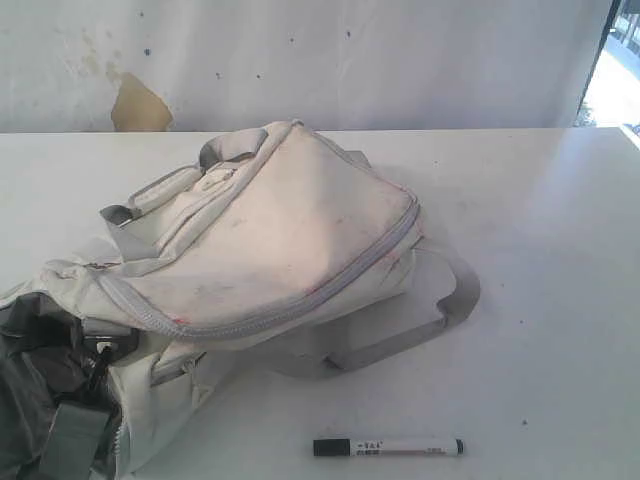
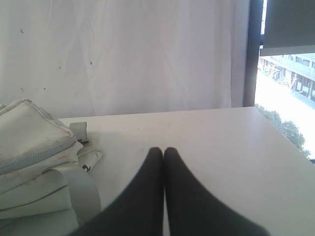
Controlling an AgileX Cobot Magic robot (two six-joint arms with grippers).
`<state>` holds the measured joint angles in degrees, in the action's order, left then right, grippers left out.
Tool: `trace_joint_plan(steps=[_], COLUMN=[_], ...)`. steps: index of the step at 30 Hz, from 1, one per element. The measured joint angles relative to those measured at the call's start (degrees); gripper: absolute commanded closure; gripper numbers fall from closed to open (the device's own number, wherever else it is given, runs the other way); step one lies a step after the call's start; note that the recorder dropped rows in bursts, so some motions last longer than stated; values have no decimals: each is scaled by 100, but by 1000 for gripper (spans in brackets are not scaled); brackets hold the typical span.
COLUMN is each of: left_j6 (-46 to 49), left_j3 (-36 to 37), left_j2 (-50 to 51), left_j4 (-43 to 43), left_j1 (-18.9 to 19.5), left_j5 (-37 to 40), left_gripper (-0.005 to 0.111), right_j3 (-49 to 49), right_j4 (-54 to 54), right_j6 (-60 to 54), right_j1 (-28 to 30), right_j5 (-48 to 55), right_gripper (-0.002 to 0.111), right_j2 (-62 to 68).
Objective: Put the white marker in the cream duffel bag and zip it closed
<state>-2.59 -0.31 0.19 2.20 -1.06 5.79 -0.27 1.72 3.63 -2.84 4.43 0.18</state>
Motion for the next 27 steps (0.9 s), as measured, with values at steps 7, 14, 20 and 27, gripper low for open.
trace_joint_plan(steps=[7, 14, 20, 27], left_j6=[0, 0, -23, -23], left_j3=[0, 0, -130, -1504], left_j2=[0, 0, 0, -10], left_j4=[0, 0, -220, -346], left_j1=[0, 0, 0, 0], left_j5=[0, 0, 40, 503], left_gripper=[107, 107, 107, 107], right_j3=[0, 0, -27, -939], right_j4=[0, 0, 0, 0], right_j6=[0, 0, 82, 82], right_j1=[0, 0, 0, 0], right_j5=[0, 0, -328, -82], right_gripper=[108, 108, 108, 108], right_j2=[0, 0, 0, 0])
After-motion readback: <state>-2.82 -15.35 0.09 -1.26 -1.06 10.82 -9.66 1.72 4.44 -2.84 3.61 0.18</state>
